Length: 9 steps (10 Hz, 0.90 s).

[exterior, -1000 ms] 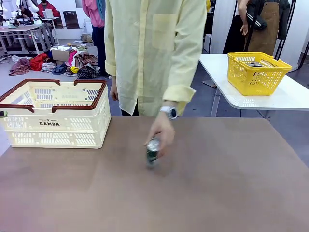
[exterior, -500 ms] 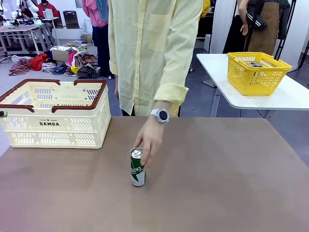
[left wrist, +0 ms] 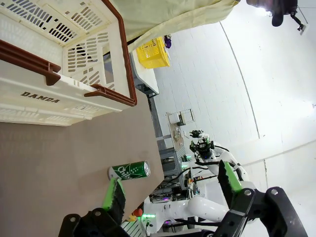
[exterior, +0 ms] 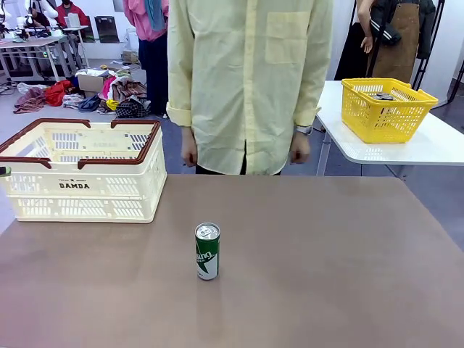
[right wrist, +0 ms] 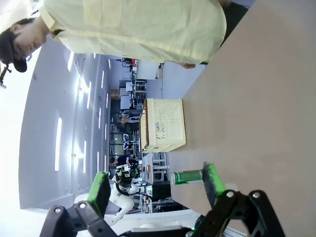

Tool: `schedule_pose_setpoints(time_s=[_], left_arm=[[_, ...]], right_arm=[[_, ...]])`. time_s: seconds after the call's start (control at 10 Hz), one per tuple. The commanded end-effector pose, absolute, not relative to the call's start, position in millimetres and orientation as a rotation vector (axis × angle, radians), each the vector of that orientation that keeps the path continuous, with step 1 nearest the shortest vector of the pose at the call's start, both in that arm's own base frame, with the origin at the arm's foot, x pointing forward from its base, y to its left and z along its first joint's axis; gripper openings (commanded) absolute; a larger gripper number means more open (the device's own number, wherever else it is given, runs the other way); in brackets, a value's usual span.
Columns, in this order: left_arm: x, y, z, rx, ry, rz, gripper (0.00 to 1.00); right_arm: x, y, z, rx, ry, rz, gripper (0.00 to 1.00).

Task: Place the drinks into the Shopping basket.
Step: Pick up one drink and place it into the Shopping basket.

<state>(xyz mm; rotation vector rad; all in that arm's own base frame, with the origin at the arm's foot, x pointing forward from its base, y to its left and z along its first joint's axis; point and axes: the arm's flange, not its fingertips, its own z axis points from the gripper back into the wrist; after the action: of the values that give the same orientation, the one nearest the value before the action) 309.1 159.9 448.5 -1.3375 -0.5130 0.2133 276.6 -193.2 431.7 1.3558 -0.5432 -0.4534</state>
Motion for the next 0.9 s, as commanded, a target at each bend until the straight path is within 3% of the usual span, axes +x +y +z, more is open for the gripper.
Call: schedule_pose_setpoints(time_s=[0.0,0.6,0.8], left_arm=[[310,160,451,-1.355,-0.519,0.218,1.00],[309,160,448,-1.338,-0.513,0.213,1.00],[308,37,529,-1.236,-0.357,-0.003,1.00]], right_arm=[[280,-194,435,1.366,-0.567,-0.442,1.00],[280,-194,435,1.366,-0.567,-0.442,1.00],[280,-194,435,1.366,-0.567,-0.442,1.00]])
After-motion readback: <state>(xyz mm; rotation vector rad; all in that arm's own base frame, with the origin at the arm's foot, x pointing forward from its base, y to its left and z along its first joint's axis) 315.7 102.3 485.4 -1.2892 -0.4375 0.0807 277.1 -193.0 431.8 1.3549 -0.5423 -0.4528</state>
